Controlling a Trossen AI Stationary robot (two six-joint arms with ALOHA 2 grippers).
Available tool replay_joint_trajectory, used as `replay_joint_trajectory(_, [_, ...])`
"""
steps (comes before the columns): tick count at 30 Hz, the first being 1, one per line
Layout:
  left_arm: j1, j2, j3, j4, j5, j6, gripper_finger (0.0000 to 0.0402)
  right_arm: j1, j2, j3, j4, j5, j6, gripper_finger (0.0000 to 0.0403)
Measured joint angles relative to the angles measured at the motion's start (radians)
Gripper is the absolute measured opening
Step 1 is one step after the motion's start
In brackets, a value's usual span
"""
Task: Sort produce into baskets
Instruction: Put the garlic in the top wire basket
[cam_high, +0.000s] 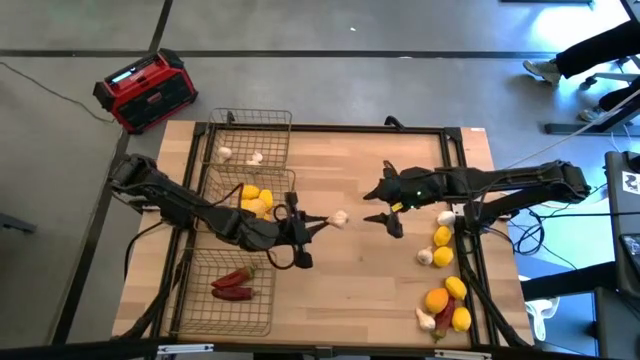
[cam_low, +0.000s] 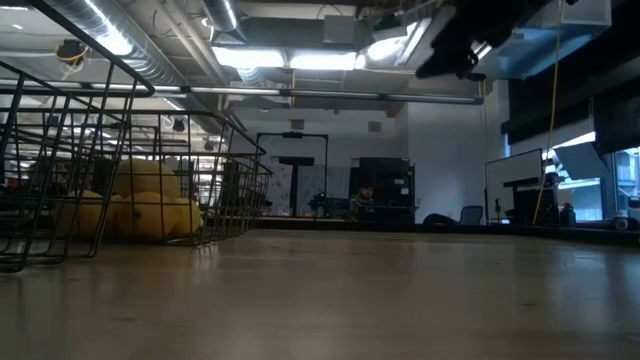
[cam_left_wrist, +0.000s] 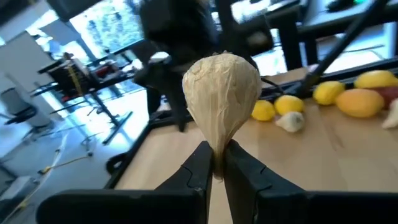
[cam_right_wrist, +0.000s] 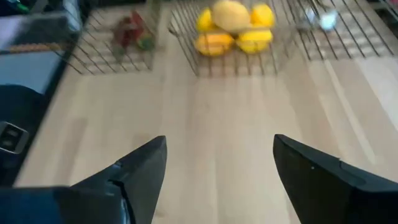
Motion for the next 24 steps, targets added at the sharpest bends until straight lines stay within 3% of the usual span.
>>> replay_joint_trajectory(12, [0.039,-0.148,0.000,-0.227,-0.105,-0.145,0.0030,0.000,0.099,-0.151,0.128,0.249,0.028,0.0289])
replay_joint_trajectory(20, [0.147,-0.227,0.000,-0.490,-0.104,-0.386,0.0030,0.000,0.200,-0.166,0.190,0.268,0.033,0.0289])
replay_joint_trajectory(24, [0.202,-0.270,0.000,-0.630,-0.053,-0.511,0.0030,0.000,0.241,-0.166,0.194,0.268,0.063,0.0289])
